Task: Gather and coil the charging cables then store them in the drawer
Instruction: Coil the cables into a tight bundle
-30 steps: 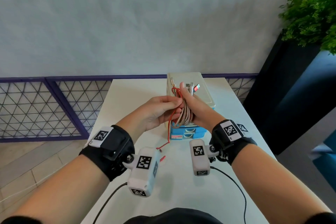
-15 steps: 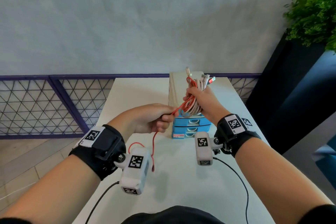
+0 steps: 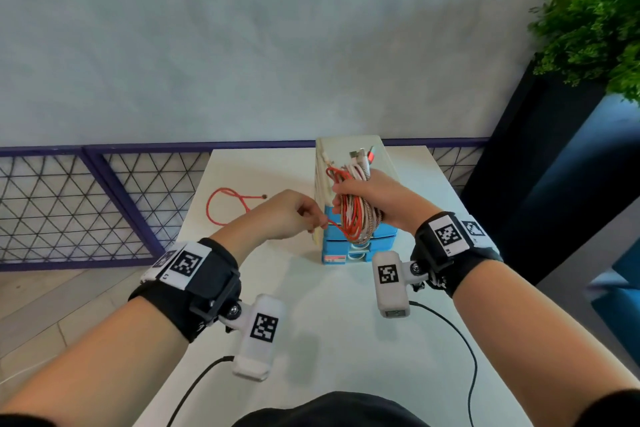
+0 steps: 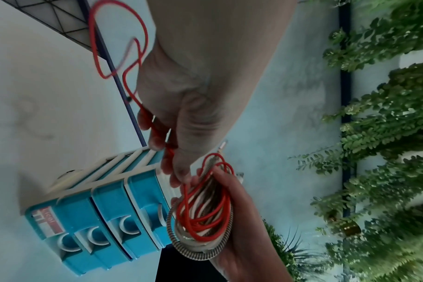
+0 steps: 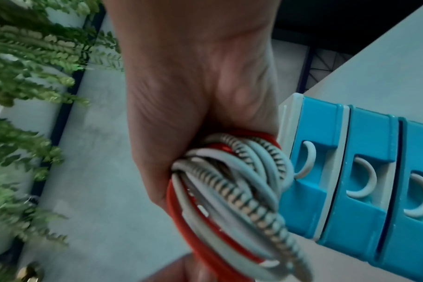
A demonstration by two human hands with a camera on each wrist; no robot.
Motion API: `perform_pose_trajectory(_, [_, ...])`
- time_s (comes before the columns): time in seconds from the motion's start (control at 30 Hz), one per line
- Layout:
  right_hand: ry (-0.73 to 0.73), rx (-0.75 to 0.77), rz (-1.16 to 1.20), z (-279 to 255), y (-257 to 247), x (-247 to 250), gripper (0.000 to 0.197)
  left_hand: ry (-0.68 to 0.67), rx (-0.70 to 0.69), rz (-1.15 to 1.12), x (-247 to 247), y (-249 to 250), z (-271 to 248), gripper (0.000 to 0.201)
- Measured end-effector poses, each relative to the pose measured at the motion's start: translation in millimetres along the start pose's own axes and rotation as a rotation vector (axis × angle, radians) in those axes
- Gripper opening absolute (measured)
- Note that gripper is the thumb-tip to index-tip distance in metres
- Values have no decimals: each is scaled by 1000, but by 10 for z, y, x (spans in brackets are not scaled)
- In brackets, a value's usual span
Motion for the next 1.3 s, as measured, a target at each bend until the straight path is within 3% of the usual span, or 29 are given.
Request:
perform_pose_trajectory(0.1, [-63, -32, -161, 2, 40, -115, 15, 147, -8, -63, 24, 42, 51, 7])
perform_pose_trajectory(0.17, [-100, -54, -119, 13, 74, -185, 23, 219, 0, -95, 32, 54, 66, 16])
perform_pose_trajectory(0.3, [-131, -78, -82, 31, 99, -212, 24, 257, -21, -41, 6, 39, 58, 22])
perform_pose_trajectory(0.53, [-168, -79, -7, -13, 107, -121, 15, 147, 6, -242, -15, -10, 30, 19])
perform_pose_trajectory(0.63, [-72, -38, 32, 4, 109, -2, 16, -37, 85, -473, -17, -82, -1, 32])
perform_pose_trajectory(0.73, [69, 24, 104, 36, 123, 198, 12, -182, 166, -695, 35, -234, -56, 32])
perform_pose_trajectory(0.9, [151, 72, 93, 60, 148, 298, 22, -158, 121, -931, 41, -241, -113, 24])
perform_pose_trajectory(1.2, [-22, 42, 127, 68, 143, -82, 61, -107, 49, -687, -118, 217, -10, 14])
perform_pose_trajectory(1.3, [3, 62, 57, 45, 137, -87, 36, -91, 39, -619, -125, 215, 3, 15])
Point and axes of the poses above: each hand's wrist, its own z-axis towards the middle knuckle, its own x-axis out of the back of the hand, y = z × x, the point moved 2 cm from there along z, towards the middle knuckle, and after that the axes turned 9 degrees about z, right-handed, at the moved point
